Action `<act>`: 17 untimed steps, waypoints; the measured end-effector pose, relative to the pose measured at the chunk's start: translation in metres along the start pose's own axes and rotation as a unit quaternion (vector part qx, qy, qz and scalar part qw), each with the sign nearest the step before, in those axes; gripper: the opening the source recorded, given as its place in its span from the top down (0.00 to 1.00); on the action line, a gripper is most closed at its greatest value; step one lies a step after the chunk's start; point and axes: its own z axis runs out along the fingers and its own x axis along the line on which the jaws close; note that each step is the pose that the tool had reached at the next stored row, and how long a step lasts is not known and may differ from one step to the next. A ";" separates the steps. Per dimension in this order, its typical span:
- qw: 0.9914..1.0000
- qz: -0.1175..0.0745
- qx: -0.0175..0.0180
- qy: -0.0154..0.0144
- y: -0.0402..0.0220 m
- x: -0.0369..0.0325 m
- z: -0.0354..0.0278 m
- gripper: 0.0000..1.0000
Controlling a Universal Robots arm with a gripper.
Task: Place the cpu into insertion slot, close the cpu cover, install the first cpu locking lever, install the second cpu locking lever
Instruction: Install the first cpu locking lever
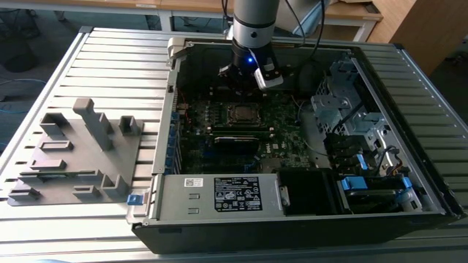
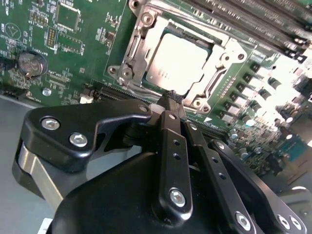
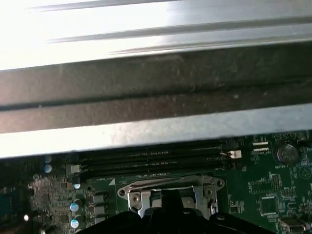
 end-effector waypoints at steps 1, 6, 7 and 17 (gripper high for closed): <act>1.000 0.000 0.008 -0.001 0.0000 0.0000 0.0000 0.89; 1.000 -0.001 0.017 -0.003 -0.0007 0.0000 -0.0004 0.89; 1.000 -0.001 0.017 -0.003 -0.0011 -0.0001 -0.0005 0.89; 1.000 -0.001 0.017 -0.007 -0.0113 -0.0012 -0.0010 0.89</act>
